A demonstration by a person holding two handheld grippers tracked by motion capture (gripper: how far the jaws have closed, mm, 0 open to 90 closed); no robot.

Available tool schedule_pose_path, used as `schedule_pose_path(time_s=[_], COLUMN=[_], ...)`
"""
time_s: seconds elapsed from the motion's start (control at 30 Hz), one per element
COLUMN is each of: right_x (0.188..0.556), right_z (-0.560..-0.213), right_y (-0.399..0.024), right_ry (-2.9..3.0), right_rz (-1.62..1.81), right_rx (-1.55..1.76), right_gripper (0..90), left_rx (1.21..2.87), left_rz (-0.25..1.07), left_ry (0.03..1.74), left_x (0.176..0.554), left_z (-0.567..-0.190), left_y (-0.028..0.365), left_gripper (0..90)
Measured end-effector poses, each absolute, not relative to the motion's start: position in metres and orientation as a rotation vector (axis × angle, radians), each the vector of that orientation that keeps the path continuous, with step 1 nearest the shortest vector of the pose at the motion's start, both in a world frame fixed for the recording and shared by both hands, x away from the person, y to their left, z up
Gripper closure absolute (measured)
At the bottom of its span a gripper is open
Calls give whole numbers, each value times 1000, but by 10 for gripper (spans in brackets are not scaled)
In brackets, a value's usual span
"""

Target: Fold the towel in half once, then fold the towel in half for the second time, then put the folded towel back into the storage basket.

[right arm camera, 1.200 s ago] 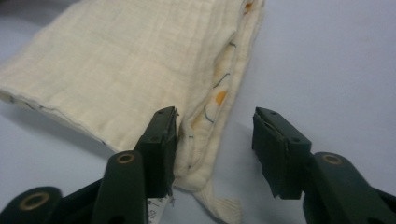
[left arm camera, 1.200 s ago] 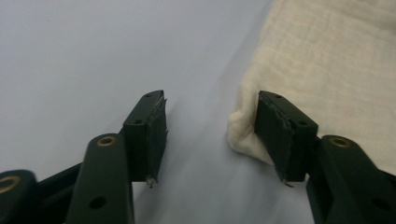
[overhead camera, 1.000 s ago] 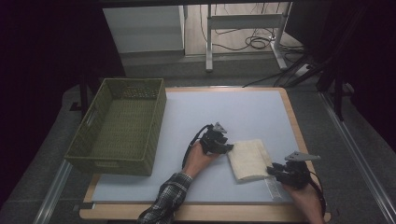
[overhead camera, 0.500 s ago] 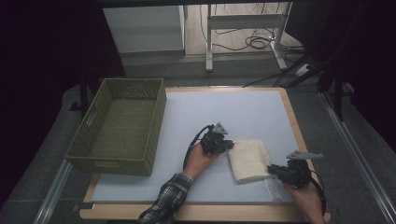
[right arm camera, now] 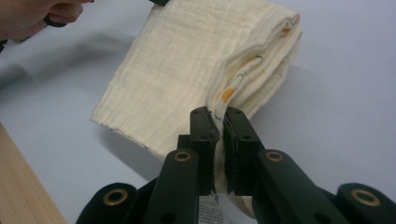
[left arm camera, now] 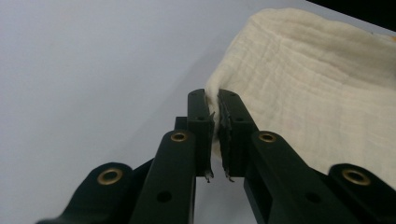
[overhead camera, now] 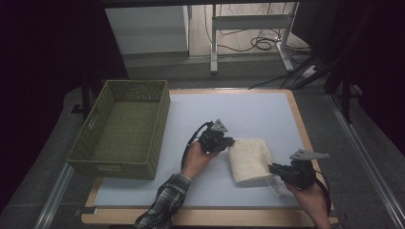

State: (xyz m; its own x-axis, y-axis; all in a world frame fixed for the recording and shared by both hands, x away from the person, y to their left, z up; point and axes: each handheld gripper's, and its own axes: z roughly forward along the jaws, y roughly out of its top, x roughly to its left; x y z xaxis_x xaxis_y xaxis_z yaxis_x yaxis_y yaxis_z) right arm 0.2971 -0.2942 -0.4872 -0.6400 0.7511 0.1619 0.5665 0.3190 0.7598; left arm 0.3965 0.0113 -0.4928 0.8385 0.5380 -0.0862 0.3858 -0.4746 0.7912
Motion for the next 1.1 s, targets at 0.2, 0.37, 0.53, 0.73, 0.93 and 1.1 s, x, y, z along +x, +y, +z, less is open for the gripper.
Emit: schedule_pose_path(time_s=[0.2, 0.37, 0.53, 0.73, 0.93, 1.1], right_x=[299, 301, 303, 306, 310, 314], right_z=[-482, -480, -477, -473, -469, -465], right_y=[-282, -275, -269, -262, -253, -244], right_ry=[2372, 2379, 2379, 2382, 2387, 2390], right_rz=[1229, 1235, 1243, 1250, 1268, 1276], right_rx=[1165, 1150, 1128, 1100, 1083, 1066], right_gripper=[829, 828, 827, 827, 826, 825], left_rx=[2120, 2120, 2122, 2121, 2133, 2144], left_rz=[242, 256, 276, 304, 331, 358], left_ry=[691, 699, 700, 708, 717, 725], left_x=[396, 396, 395, 394, 393, 392], left_z=[-485, -482, -475, -465, -454, -446], left_y=[22, 30, 35, 43, 52, 61], left_gripper=[843, 842, 842, 842, 841, 840])
